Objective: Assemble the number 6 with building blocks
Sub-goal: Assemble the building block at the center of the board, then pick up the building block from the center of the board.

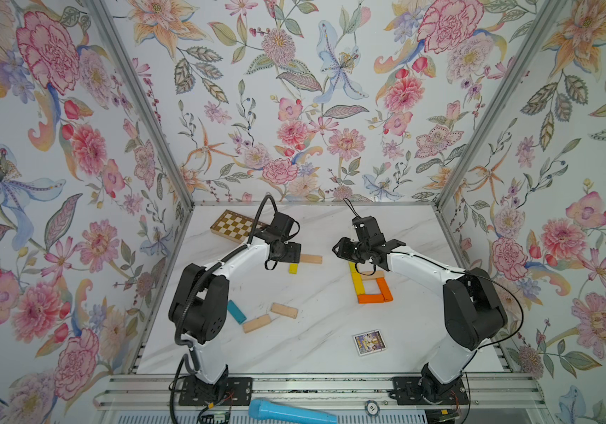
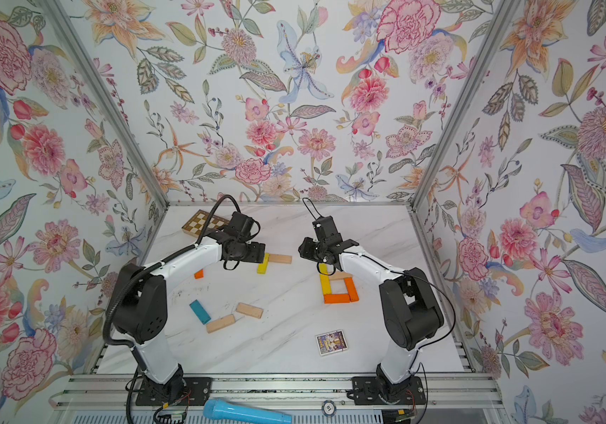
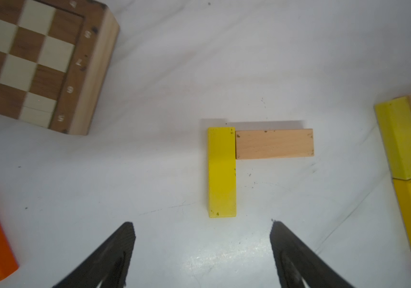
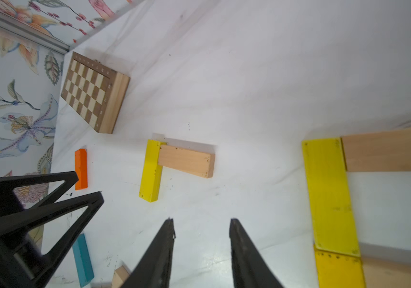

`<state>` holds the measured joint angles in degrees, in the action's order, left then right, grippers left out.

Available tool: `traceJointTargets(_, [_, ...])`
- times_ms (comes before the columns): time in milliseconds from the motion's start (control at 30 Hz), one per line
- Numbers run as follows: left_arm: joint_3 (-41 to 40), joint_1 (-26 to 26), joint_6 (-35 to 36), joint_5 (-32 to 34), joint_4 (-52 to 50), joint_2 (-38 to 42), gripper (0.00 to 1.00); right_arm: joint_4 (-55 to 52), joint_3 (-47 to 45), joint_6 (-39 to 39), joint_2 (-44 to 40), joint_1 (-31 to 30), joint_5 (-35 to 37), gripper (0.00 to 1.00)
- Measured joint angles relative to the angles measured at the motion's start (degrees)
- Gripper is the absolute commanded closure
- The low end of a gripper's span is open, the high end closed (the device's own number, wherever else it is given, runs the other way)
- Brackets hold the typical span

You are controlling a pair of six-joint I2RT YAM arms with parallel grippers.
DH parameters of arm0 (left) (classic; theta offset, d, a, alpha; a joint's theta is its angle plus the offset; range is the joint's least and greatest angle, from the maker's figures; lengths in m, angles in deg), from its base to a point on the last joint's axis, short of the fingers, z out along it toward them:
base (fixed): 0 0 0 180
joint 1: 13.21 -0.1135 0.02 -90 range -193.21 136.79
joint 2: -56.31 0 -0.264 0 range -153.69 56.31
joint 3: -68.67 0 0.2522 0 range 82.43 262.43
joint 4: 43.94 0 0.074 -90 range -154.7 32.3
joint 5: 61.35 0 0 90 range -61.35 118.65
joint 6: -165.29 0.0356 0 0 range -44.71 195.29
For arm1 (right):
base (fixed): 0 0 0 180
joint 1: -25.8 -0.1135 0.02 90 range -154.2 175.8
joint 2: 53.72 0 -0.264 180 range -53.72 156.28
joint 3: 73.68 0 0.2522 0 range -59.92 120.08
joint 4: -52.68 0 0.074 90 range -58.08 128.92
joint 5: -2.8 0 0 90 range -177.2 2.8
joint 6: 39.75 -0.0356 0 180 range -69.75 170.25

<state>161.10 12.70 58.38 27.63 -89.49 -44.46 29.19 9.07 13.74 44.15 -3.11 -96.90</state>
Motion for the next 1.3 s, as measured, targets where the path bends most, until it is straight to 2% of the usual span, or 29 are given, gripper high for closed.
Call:
traceJointTargets(200, [-7.52, -5.75, -1.22, 2.95, -2.36, 12.0, 0.01, 1.38, -4.59, 1.4, -5.33, -2.84, 3.26, 0.59])
traceJointTargets(433, [-16.85, -13.09, -3.06, 4.55, -3.8, 13.77, 0.02, 1.57, -8.79, 1.86, -5.29, -7.41, 4.17, 0.59])
traceJointTargets(533, [-17.46, -14.99, -3.41, 4.94, -3.87, 12.41, 0.04, 2.01, -8.85, 1.84, -5.25, -7.45, 4.15, 0.59])
traceJointTargets(667, [-17.44, -16.28, -3.54, 5.95, -2.56, 6.86, 0.06, 2.56, -8.85, 1.92, -4.96, -7.45, 4.15, 0.59])
traceJointTargets(800, [-16.96, -18.08, -3.5, 6.01, -1.99, 2.86, 0.11, 2.64, -8.83, 2.27, -3.98, -7.45, 4.13, 0.59])
traceJointTargets(1033, [-14.03, -22.03, -2.34, 5.95, 0.17, -0.17, 0.16, 2.62, -8.72, 2.29, -3.45, -7.1, 4.09, 0.59])
traceJointTargets(1133, [-13.75, -23.04, -1.42, 5.68, 1.2, -0.52, 0.21, 2.62, -8.63, 2.4, -3.45, -6.58, 4.07, 0.59])
traceJointTargets(1233, [-12.74, -23.71, -0.15, 4.72, 2.1, -2.36, 0.32, 2.62, -8.55, 2.47, -3.37, -6.05, 4.09, 0.59])
traceJointTargets(1300, [-12.2, -24.17, 0.55, 3.82, 2.84, -3.98, 0.34, 2.6, -8.55, 2.47, -3.37, -5.81, 4.11, 0.59])
